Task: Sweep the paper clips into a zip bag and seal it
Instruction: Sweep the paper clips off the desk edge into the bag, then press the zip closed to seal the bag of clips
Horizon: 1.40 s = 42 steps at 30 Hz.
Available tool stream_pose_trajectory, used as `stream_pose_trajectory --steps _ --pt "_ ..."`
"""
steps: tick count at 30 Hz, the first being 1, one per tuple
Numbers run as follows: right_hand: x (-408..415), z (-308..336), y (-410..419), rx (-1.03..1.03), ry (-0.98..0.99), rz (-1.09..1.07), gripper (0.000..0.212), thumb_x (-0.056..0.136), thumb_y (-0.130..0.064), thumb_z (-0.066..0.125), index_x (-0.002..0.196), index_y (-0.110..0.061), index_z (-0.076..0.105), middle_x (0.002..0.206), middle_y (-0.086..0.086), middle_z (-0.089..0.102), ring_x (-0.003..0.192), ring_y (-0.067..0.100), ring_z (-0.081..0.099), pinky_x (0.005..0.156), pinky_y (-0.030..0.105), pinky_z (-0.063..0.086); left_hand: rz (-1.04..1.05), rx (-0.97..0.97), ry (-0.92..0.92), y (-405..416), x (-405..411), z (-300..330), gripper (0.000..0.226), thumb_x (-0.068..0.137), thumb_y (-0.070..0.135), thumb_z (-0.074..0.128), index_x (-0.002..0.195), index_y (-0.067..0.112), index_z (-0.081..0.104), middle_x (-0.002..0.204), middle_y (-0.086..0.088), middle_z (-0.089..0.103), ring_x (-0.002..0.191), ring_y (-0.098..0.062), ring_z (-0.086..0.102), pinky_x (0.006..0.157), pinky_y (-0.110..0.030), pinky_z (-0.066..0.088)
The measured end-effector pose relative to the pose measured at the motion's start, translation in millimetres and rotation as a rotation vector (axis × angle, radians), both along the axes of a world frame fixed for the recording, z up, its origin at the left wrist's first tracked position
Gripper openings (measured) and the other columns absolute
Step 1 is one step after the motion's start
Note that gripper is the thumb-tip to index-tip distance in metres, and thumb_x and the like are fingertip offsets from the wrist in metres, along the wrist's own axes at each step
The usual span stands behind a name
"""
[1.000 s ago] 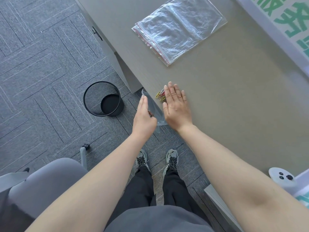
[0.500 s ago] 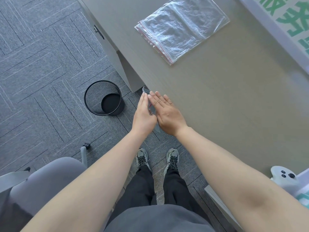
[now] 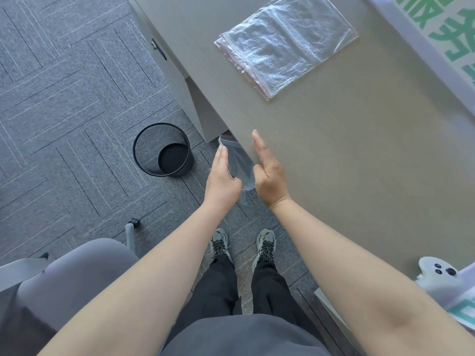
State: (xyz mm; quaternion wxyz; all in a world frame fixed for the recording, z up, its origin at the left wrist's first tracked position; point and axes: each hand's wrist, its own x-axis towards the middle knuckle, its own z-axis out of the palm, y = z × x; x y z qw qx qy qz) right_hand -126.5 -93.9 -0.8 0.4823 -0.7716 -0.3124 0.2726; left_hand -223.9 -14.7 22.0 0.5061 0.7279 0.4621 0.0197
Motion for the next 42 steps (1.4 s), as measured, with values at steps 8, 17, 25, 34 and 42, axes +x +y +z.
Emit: stream_pose_trajectory --steps 8,17,25,34,42 --pt "-16.0 1.8 16.1 0.115 0.238 0.027 0.074 0.072 0.003 0.034 0.143 -0.016 0.039 0.153 0.01 0.036 0.143 0.019 0.03 0.117 0.05 0.023 0.011 -0.017 -0.021 -3.7 -1.7 0.8 0.082 0.079 -0.005 0.05 0.152 0.013 0.017 0.159 0.001 0.013 0.143 -0.004 0.012 0.113 -0.016 0.017" --pt "-14.8 20.7 -13.8 -0.042 -0.292 0.079 0.04 0.081 -0.017 0.046 0.114 -0.008 0.066 0.109 0.006 0.068 0.097 0.018 0.061 0.085 0.036 0.052 0.094 -0.023 -0.086 -2.4 -19.5 19.0 0.08 0.079 -0.003 0.049 0.151 0.012 0.02 0.159 0.001 0.017 0.144 -0.005 0.016 0.117 -0.029 0.021" --pt "-29.0 25.7 -25.9 -0.225 -0.398 0.147 0.015 0.084 -0.032 0.064 0.086 -0.02 0.072 0.131 0.001 0.052 0.117 0.024 0.046 0.095 0.04 0.045 0.145 0.01 -0.139 9.6 -39.3 48.5 0.085 0.074 0.0 0.051 0.151 0.016 0.019 0.157 0.006 0.02 0.132 -0.034 0.039 0.109 -0.043 0.036" --pt "-35.7 82.8 -7.0 -0.069 -0.345 0.056 0.012 0.088 -0.027 0.066 0.079 -0.023 0.073 0.082 -0.014 0.057 0.084 0.017 0.054 0.078 0.042 0.048 0.329 0.06 -0.159 27.0 -43.9 94.1 0.085 0.07 0.014 0.05 0.15 0.023 0.02 0.154 0.011 0.022 0.128 -0.036 0.045 0.106 -0.047 0.039" --pt "-20.8 159.2 7.1 0.158 -0.431 -0.083 0.009 0.084 -0.017 0.069 0.079 -0.018 0.076 0.077 -0.009 0.064 0.076 0.014 0.06 0.061 0.039 0.051 0.4 0.014 -0.356 41.4 -26.1 167.1 0.069 0.084 0.006 0.049 0.149 0.012 0.027 0.143 0.003 0.036 0.079 -0.022 0.069 0.065 -0.031 0.058"
